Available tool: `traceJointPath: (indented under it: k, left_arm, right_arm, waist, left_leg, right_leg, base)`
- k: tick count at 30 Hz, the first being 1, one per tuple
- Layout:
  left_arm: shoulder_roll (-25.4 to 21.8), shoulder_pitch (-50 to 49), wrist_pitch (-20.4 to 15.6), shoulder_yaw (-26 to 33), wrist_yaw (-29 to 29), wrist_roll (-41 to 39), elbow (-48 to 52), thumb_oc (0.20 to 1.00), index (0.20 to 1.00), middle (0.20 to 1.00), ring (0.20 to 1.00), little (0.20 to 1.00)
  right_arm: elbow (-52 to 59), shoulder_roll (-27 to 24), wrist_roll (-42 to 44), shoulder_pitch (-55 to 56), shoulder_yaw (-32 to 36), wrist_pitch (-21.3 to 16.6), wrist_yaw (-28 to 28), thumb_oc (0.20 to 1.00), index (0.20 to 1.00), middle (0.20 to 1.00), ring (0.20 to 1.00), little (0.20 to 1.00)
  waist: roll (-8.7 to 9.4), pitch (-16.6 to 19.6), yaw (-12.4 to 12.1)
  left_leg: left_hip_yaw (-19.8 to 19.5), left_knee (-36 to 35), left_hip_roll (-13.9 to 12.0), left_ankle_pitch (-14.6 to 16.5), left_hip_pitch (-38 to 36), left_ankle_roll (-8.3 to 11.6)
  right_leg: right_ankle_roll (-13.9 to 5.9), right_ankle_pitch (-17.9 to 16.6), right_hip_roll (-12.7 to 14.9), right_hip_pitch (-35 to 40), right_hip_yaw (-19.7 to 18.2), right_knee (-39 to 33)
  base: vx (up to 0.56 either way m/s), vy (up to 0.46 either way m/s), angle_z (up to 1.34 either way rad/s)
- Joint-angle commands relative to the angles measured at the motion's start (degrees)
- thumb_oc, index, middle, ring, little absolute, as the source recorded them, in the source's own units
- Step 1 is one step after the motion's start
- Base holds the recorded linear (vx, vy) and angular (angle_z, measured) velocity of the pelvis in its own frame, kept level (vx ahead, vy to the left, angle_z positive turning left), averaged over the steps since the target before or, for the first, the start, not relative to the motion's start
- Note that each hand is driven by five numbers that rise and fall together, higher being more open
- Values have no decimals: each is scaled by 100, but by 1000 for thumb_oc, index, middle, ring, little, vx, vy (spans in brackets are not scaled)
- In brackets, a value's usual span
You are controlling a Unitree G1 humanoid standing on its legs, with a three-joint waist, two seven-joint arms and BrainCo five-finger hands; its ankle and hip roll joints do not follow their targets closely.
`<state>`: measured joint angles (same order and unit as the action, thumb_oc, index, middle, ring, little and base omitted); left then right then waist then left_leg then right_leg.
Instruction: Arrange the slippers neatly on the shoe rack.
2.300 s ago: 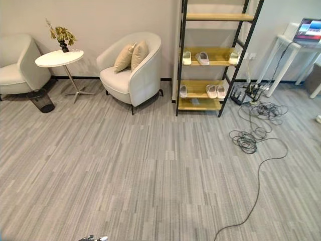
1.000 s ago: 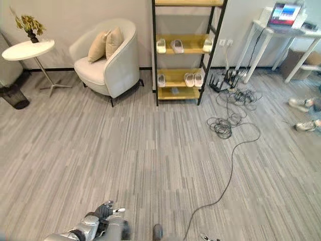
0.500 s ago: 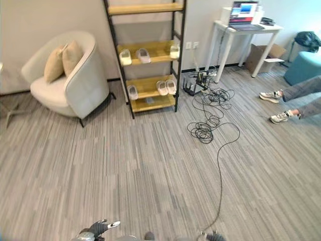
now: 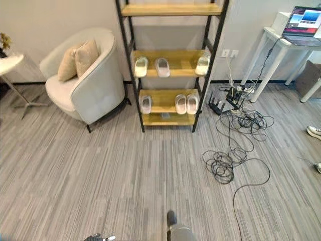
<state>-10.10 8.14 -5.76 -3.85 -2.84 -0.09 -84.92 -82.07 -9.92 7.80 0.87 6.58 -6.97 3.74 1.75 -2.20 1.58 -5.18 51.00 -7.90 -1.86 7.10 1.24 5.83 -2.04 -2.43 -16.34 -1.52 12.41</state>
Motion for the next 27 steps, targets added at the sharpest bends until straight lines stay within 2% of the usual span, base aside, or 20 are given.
traceJointPath:
  k: [1,2,3,4,6,8,9,10,12,13,14,15,23,24,25,26,27]
  left_arm:
    - [219,102,-47,-234,-3,102,177,1000,1000,1000,1000,1000]
    - [210,115,-74,-226,11,97,213,1000,1000,1000,1000,1000]
    - [186,122,-114,-195,15,76,229,1000,1000,1000,1000,1000]
    - [150,130,-132,-169,23,51,233,1000,1000,1000,1000,1000]
    - [145,101,-179,-108,39,44,222,1000,1000,1000,1000,1000]
    - [141,142,-183,-107,57,34,220,1000,1000,1000,1000,1000]
    - [131,166,-180,-110,58,26,256,1000,1000,1000,1000,1000]
    - [128,181,-171,-96,49,18,278,1000,1000,1000,1000,1000]
    - [130,175,-169,-80,39,23,295,1000,1000,1000,1000,1000]
    - [79,165,-149,-7,39,29,244,1000,1000,1000,1000,1000]
    - [70,191,-139,-19,36,58,182,1000,1000,1000,1000,1000]
    - [71,93,-136,91,-33,76,46,1000,1000,1000,1000,1000]
    - [-24,92,-76,273,-82,4,0,1000,1000,1000,1000,1000]
    - [-32,98,-80,292,-86,6,9,1000,1000,1000,1000,1000]
    - [-41,184,-85,348,-113,-5,18,1000,1000,1000,1000,1000]
    - [-41,185,-85,348,-113,-5,18,1000,1000,1000,1000,1000]
    - [-15,203,-89,359,-130,-23,41,1000,1000,1000,1000,1000]
  right_arm:
    - [-89,-229,293,-67,214,-46,153,1000,1000,1000,1000,1000]
    - [8,-257,307,-91,244,-65,175,1000,1000,1000,1000,1000]
    - [77,-272,319,-109,309,-78,192,1000,1000,1000,1000,1000]
    - [115,-256,318,-134,332,-105,196,1000,1000,1000,1000,1000]
    - [147,-219,346,-147,355,-144,218,1000,1000,1000,1000,1000]
    - [154,-205,275,-170,289,-139,229,1000,1000,1000,1000,1000]
    - [176,-184,258,-175,247,-126,242,1000,1000,1000,1000,1000]
    - [180,-183,245,-163,220,-119,247,1000,1000,1000,1000,1000]
    - [199,-200,245,-173,197,-113,259,1000,1000,1000,1000,1000]
    - [200,-191,196,-211,146,-120,240,1000,1000,1000,1000,1000]
    - [184,-221,181,-248,109,-123,254,1000,1000,1000,1000,1000]
    - [159,-199,108,-256,2,-157,235,1000,1000,1000,1000,1000]
    - [100,-84,29,-279,-88,-146,203,1000,1000,1000,1000,1000]
    - [92,-77,34,-283,-67,-138,208,1000,1000,1000,1000,1000]
    - [42,-91,38,-315,-4,-154,215,1000,1000,1000,1000,1000]
    - [41,-92,38,-317,-4,-154,215,1000,1000,1000,1000,1000]
    - [49,-116,44,-347,2,-144,228,1000,1000,1000,1000,1000]
  waist:
    - [410,-463,29]
    - [473,-495,-2]
    - [439,-522,-52]
    - [478,-487,-103]
    - [494,-439,-242]
    - [433,-486,-463]
    - [426,-504,-555]
    - [432,-528,-622]
    - [439,-559,-664]
    - [352,-460,-682]
    - [305,-397,-626]
    - [331,-133,-643]
    - [358,74,-743]
    - [333,101,-752]
    - [215,124,-733]
    - [216,117,-735]
    - [85,51,-691]
  left_leg:
    - [555,180,-83,495,335,-347]
    - [602,311,-26,453,551,-314]
    - [619,177,119,472,782,-261]
    - [692,-179,326,422,911,-226]
    - [776,-1452,682,328,1038,-174]
    - [750,-3593,948,202,954,-135]
    - [687,-4174,1037,124,1055,-91]
    - [661,-4371,1043,114,1234,-54]
    - [694,-4312,1000,108,1467,-9]
    - [543,-4728,894,-58,1231,34]
    - [554,-4684,831,-199,1055,93]
    - [492,-4557,784,-262,887,157]
    - [605,-4656,852,-271,433,183]
    - [599,-4711,879,-290,355,178]
    - [559,-4848,911,-330,131,170]
    - [561,-4854,912,-332,121,170]
    - [562,-4879,837,-371,-6,172]
  right_leg:
    - [-846,-995,647,1092,-417,-803]
    - [-808,-981,648,1290,-391,-830]
    - [-780,-955,541,1532,-366,-889]
    - [-788,-944,505,1676,-368,-949]
    - [-848,-964,362,1919,-406,-1048]
    - [-897,-886,209,2267,-508,-1208]
    - [-902,-837,176,2320,-506,-1225]
    - [-896,-782,165,2367,-495,-1230]
    - [-887,-735,173,2396,-475,-1191]
    - [-892,-658,117,2346,-542,-1135]
    - [-887,-667,104,2324,-546,-1059]
    - [-853,-719,222,2352,-594,-992]
    - [-836,-613,423,2382,-438,-749]
    - [-833,-612,419,2362,-421,-646]
    - [-831,-591,342,2197,-344,-61]
    - [-831,-584,344,2199,-346,-52]
    - [-834,-540,279,1978,-248,466]
  base:
    - [257,-354,68]
    - [259,-139,35]
    - [395,-180,26]
    - [418,-124,22]
    - [393,-64,22]
    - [406,7,-11]
    - [351,18,-14]
    - [269,19,-19]
    - [200,44,-50]
    - [261,129,-51]
    - [573,314,-65]
    - [418,249,-56]
    - [245,192,-14]
    - [229,278,53]
    - [229,278,52]
    - [214,292,5]
    - [102,163,-7]
